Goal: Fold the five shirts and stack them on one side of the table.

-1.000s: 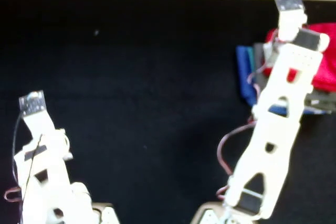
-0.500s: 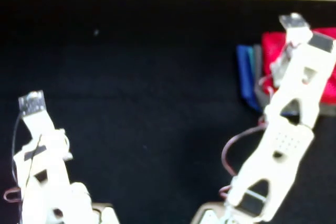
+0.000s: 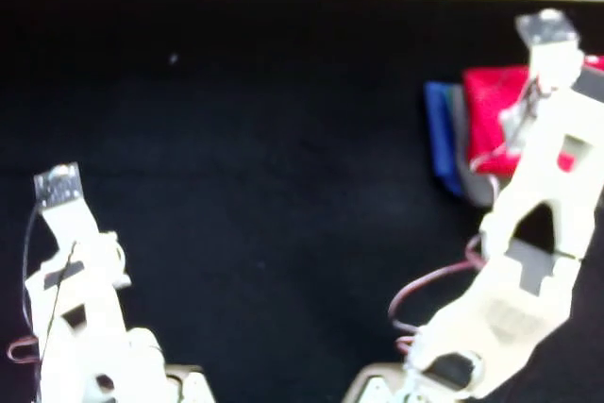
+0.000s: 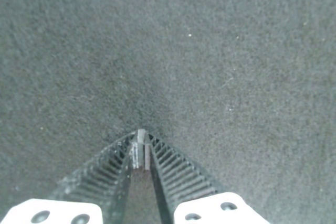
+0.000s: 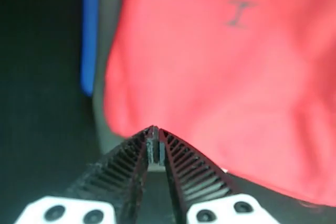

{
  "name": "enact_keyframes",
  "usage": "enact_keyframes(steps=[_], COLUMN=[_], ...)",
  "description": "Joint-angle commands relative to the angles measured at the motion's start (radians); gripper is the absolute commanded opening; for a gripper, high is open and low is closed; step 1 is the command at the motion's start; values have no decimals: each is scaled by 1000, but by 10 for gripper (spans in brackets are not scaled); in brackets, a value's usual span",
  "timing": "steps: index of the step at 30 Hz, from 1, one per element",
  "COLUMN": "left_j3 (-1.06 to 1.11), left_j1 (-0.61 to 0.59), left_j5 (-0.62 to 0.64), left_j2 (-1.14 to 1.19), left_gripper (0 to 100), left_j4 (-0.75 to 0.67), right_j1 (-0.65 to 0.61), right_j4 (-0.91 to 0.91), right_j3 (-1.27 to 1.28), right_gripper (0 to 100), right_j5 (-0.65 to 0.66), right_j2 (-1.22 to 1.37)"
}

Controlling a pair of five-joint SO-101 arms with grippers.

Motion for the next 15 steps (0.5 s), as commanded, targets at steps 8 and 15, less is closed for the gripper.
enact_keyframes(steps=[8, 15], left_j3=[-5, -211], left_j1=[-2, -10], left_j5=[-9, -6], left_j2=[-12, -13], left_gripper=[9, 8], left_j4=[-23, 157], right_j1=[-200, -397], right_j4=[248, 171], right_j3=[68, 522], right_gripper=[5, 5], right_j5=[-285, -423], right_j2=[-424, -792])
